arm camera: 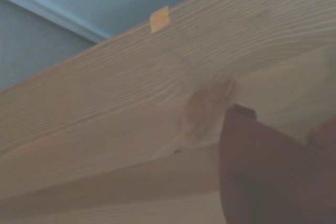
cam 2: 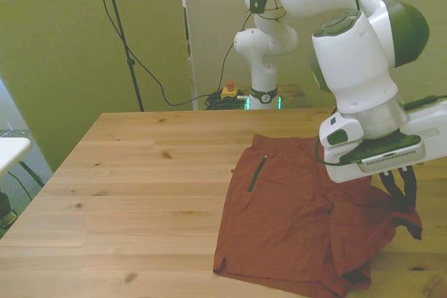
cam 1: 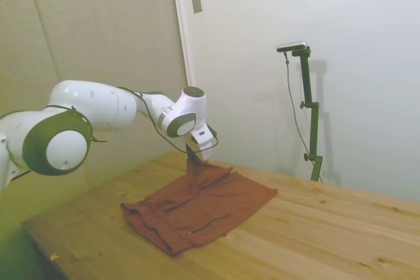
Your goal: Unfold the shorts
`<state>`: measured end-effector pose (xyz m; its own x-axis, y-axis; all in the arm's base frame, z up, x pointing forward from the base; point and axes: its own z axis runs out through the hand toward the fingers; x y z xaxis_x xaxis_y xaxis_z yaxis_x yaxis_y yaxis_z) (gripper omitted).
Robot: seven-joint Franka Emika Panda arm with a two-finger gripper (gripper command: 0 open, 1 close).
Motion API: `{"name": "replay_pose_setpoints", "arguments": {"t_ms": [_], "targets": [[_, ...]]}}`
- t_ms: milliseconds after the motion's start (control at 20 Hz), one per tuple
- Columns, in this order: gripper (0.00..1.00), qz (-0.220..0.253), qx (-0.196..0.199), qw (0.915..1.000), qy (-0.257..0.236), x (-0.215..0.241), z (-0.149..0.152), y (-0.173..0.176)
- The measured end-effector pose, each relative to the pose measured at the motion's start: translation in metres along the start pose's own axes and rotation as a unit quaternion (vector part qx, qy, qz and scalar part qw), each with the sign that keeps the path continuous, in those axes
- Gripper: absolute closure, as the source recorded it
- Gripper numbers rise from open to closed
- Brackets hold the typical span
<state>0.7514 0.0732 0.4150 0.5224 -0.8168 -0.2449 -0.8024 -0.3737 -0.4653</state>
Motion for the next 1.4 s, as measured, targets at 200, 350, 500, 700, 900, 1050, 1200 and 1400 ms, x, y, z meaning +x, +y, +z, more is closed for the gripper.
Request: {"name": "replay_pose_setpoints", "arguments": {"t_ms": [200, 350, 500, 700, 900, 1050, 1200, 1400], "targets": [[1.0, -0.013, 0.0, 0.9997, -0.018, -0.001, 0.02, -0.014], [1.0, -0.023, -0.003, 0.999, -0.038, -0.005, 0.034, -0.023], [0.0, -0.034, 0.0, 0.9982, -0.05, -0.013, 0.046, -0.033], [0.0, -0.049, -0.003, 0.9969, -0.062, -0.024, 0.055, -0.042], [0.0, -0.05, -0.002, 0.9968, -0.063, -0.023, 0.059, -0.043], [0.0, -0.051, 0.002, 0.9968, -0.061, -0.022, 0.055, -0.045], [0.0, -0.055, 0.003, 0.9969, -0.056, -0.023, 0.05, -0.047], [0.0, -0.054, -0.02, 0.9981, 0.022, -0.018, 0.042, -0.043]]}}
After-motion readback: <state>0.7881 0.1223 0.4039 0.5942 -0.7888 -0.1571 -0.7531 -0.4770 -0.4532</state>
